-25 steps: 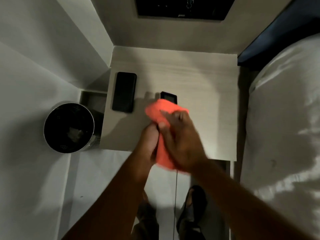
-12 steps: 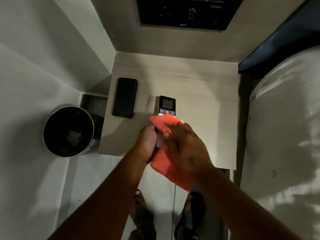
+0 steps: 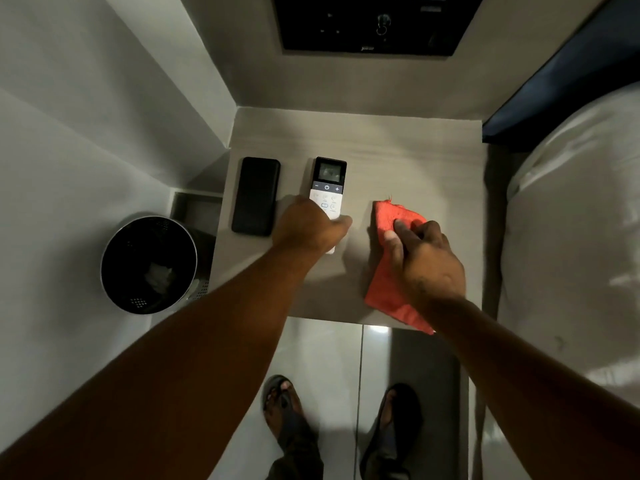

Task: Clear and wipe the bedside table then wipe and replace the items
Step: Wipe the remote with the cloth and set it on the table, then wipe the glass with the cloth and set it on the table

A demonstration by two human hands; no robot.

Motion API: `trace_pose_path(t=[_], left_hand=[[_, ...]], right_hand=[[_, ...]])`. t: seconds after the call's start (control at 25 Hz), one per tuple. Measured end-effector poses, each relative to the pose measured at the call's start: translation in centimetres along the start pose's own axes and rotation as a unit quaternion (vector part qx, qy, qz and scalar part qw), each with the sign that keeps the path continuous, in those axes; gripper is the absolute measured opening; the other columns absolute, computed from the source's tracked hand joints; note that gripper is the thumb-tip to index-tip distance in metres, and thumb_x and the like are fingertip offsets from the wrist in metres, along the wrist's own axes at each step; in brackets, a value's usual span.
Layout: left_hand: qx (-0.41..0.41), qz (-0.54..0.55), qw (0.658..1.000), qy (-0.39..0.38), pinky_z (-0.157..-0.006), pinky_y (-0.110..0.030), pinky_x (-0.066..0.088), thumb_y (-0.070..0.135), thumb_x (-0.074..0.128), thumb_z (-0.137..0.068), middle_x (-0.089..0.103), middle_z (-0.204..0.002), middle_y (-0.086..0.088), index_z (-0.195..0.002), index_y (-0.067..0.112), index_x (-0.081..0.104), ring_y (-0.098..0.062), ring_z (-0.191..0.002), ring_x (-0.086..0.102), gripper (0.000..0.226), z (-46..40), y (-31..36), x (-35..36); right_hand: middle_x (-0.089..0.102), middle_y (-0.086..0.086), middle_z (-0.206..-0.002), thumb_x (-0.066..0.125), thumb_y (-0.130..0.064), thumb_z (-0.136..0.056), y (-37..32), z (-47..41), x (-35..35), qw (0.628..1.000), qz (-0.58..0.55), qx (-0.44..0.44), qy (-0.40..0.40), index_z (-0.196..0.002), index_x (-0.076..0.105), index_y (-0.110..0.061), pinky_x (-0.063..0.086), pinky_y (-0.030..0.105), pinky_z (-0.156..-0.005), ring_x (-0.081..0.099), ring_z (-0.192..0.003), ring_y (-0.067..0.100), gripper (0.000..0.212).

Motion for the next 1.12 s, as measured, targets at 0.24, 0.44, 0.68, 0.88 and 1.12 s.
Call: trace_pose_path(t=[0.24, 0.44, 0.68, 0.88, 1.12], left_hand=[[0.027, -0.149, 0.987, -0.057, -0.072, -0.031, 0.045, 0.069, 0.058, -0.074, 0.055, -0.091, -0.008, -0.111, 0.016, 0.067, -0.032, -0.098, 0.065, 0.065, -0.5, 0.4, 0.0], [0.035, -0.179, 0.98, -0.083, -0.074, -0.032, 0.049, 0.072, 0.062, -0.077, 0.068, -0.111, -0.014, -0.119, 0.009, 0.064, -0.033, -0.104, 0.066, 0.076, 0.2, 0.9, 0.1], [0.115, -0.142, 0.983, -0.001, -0.092, -0.044, 0.055, 0.052, 0.075, -0.076, 0.064, -0.119, -0.022, -0.118, 0.001, 0.059, -0.04, -0.114, 0.062, 0.068, 9.4, 8.0, -2.1], [0.307, 0.15, 0.931, -0.13, -0.081, -0.031, 0.06, 0.037, 0.07, -0.073, 0.075, -0.087, 0.003, -0.095, 0.021, 0.07, -0.013, -0.079, 0.073, 0.027, 25.6, 23.9, 3.7], [0.323, 0.182, 0.854, -0.366, -0.093, -0.03, 0.058, 0.027, 0.077, -0.079, 0.077, -0.106, 0.001, -0.114, 0.017, 0.07, -0.012, -0.095, 0.073, 0.037, 37.9, 36.4, 14.0]], right_hand=[[0.046, 0.009, -0.143, 0.036, -0.049, -0.104, 0.7, 0.5, 0.5, 1.0, 0.007, -0.008, -0.011, -0.144, 0.046, -0.033, 0.049, 0.046, -0.099, 0.05, -0.128, 0.032, 0.044], [0.048, 0.011, -0.14, 0.047, -0.043, -0.1, 1.1, 0.0, -0.2, 0.998, -0.054, 0.01, -0.021, -0.142, 0.05, -0.03, 0.047, 0.043, -0.1, 0.051, -0.125, 0.034, 0.044], [0.064, 0.018, -0.121, 0.065, -0.014, -0.089, 4.3, 5.5, -11.0, 0.96, -0.241, 0.031, 0.136, -0.122, 0.068, -0.005, 0.051, 0.04, -0.099, 0.064, -0.109, 0.038, 0.035], [0.065, 0.009, -0.114, 0.066, -0.005, -0.086, 15.0, 18.1, -22.7, 0.891, -0.237, 0.108, 0.373, -0.119, 0.068, -0.009, 0.05, 0.026, -0.093, 0.063, -0.105, 0.02, 0.033], [0.054, 0.014, -0.136, 0.069, -0.008, -0.08, 29.6, 28.9, -28.2, 0.846, -0.117, 0.306, 0.421, -0.138, 0.054, -0.009, 0.037, 0.023, -0.102, 0.051, -0.125, 0.031, 0.06]])
Point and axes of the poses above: each hand's wrist, its own z-axis away from the middle knuckle, its own x-axis out of the palm, y = z × x, the point moved 9 cm from there along -z, towards the middle knuckle
